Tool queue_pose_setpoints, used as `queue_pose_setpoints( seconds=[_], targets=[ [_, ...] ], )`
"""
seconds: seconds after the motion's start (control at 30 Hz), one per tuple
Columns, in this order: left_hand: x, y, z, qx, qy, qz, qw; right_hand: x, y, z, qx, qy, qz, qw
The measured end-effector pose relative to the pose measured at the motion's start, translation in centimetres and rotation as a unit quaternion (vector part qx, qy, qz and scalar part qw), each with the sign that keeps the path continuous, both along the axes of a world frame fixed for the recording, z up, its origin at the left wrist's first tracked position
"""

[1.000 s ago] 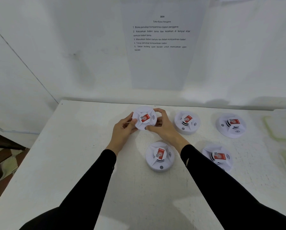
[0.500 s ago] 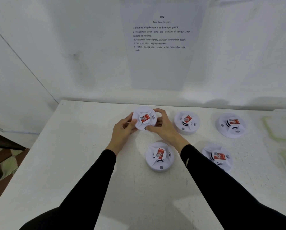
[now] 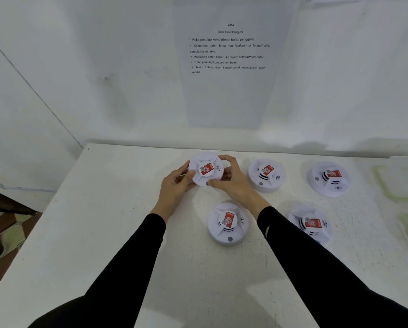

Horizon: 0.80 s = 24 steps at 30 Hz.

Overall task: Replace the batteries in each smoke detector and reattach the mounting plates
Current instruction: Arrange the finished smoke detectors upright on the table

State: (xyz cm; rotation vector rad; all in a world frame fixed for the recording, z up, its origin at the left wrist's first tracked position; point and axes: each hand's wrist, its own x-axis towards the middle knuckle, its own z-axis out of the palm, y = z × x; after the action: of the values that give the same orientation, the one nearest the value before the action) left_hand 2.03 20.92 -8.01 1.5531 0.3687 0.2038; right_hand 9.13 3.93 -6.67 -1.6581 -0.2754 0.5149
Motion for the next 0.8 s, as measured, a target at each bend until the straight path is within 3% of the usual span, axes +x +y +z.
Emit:
queue_pose_setpoints(
  seconds=[0.33, 0.8],
  targets=[
    [0.2, 0.2, -0.4, -0.013, 0.008, 0.006, 1.000, 1.3, -1.2, -0.1, 0.008, 0.047, 0.016, 0.999],
    [0.4, 0.4, -0.7, -0.011, 0.010, 0.004, 1.000, 1.7, -1.2, -1.1, -0.005, 0.023, 0.014, 1.000]
  ],
)
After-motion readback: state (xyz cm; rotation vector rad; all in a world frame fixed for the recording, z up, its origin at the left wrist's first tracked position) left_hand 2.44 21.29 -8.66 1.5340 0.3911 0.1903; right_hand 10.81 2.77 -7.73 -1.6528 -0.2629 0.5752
